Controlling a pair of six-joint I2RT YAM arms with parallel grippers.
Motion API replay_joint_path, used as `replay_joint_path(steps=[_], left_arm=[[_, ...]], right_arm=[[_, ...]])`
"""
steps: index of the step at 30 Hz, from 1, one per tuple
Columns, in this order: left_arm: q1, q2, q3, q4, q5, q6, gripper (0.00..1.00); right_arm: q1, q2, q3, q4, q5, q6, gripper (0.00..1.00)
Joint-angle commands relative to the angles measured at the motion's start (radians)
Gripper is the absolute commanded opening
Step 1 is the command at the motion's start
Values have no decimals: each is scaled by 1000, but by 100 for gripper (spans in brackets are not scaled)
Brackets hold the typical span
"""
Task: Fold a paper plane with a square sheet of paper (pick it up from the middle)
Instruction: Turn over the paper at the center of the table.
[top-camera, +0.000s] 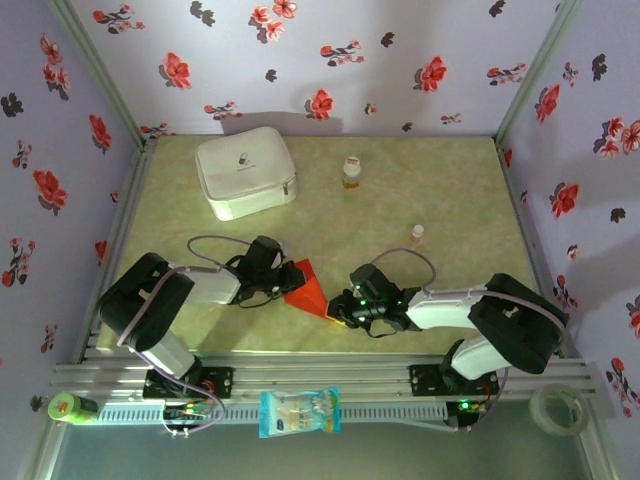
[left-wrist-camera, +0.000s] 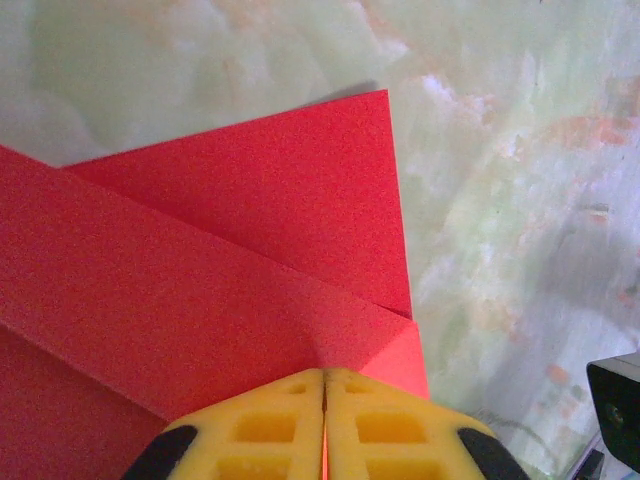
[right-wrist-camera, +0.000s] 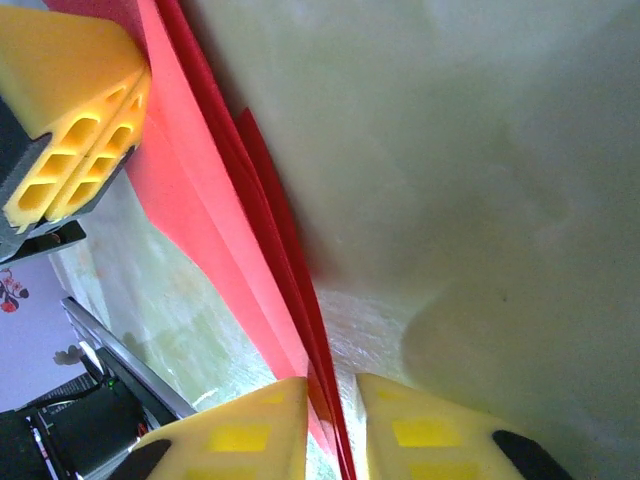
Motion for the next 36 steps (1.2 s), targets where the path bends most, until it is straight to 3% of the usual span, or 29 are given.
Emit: replay_joint_path(steps=[1,10,14,20,29,36], left_arm=[[12,1,-6,-57,-11,3,9],[38,-111,8,-31,9,-24,19],[40,-224,40,-139,-40,15,32],[40,-380,64,-308,-153,77,41],[42,-515,21,-352,-256,82,43],[43,-559,20,-381,-297,77,44]], right_arm=[[2,5,-13,11,15,-17,16],[0,-34,-15,1,8,-33,9],[-2,-88,-11,-52,33,-63,7],[-13,-176,11,-164,74,-140,5],[-20,-362,205,-618,275,-447,3],[-19,-376,417,-957,487,-628,2]])
